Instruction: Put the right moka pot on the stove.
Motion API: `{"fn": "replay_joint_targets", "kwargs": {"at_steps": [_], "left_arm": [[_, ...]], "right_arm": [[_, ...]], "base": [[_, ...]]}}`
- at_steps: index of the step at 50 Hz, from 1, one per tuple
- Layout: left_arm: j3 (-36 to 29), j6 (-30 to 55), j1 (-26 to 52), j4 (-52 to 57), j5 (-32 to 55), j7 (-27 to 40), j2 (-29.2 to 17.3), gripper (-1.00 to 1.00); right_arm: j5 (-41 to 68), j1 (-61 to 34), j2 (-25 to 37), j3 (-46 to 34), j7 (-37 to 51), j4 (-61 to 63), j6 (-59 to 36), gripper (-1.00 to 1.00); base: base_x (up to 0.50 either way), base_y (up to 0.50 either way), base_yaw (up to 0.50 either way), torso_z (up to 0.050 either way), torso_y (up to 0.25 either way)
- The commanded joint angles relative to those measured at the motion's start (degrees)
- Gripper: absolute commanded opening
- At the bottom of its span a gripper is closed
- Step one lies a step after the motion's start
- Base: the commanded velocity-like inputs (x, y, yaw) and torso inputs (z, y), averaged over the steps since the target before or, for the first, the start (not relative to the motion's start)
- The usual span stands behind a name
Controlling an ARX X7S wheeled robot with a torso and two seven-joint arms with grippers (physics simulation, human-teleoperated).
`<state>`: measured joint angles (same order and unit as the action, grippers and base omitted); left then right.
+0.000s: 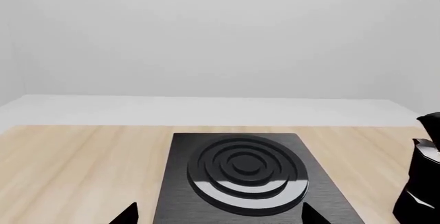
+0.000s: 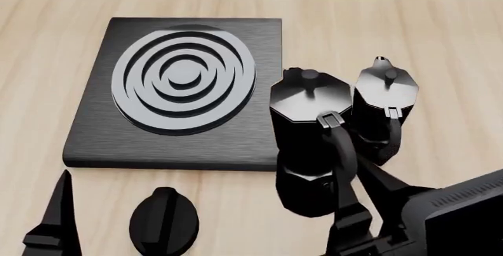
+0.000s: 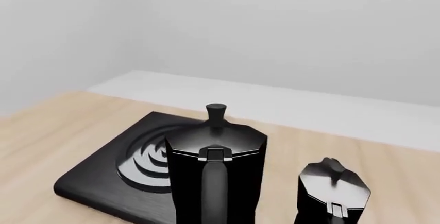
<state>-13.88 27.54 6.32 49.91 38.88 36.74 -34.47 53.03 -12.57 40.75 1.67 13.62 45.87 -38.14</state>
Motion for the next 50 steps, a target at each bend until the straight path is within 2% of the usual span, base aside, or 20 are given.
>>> {"fn": "replay_joint_targets", "kwargs": {"at_steps": [1,7,16,25,50], "left_arm": [[-0.4,-0.1,0.2,-0.2,-0.2,-0.1,-0.1,1.0],[-0.3,-0.5,0.0,-0.2,-0.1,-0.1,-0.2,1.0],[-0.2,-0.7,0.0,-0.1,0.3,0.0,-0.3,1.0],[-0.4,-0.6,0.0,-0.2,0.1,0.3,-0.3,1.0],[-0.4,-1.1,0.0,-0.2,0.8,0.3,-0.6,1.0]], "right_arm": [[-1.8,-8.3,-2.1,-5.1,-0.6,-2.0,-2.2,-1.0],[-0.2,-14.0,-3.5,-7.4,0.3,-3.6,-5.3,-1.0],[-3.3,-17.9,-6.5,-12.1,-1.7,-7.0,-4.8,-1.0],[-7.7,-21.2,-9.7,-16.7,-4.7,-12.0,-2.5,-1.0],[-13.2,-28.5,-16.9,-23.3,-10.7,-27.3,2.0,-1.0]], "base": [[0.0,0.0,0.0,0.0,0.0],[0.0,0.0,0.0,0.0,0.0],[0.0,0.0,0.0,0.0,0.001],[0.0,0.0,0.0,0.001,0.001],[0.0,0.0,0.0,0.0,0.001]]}}
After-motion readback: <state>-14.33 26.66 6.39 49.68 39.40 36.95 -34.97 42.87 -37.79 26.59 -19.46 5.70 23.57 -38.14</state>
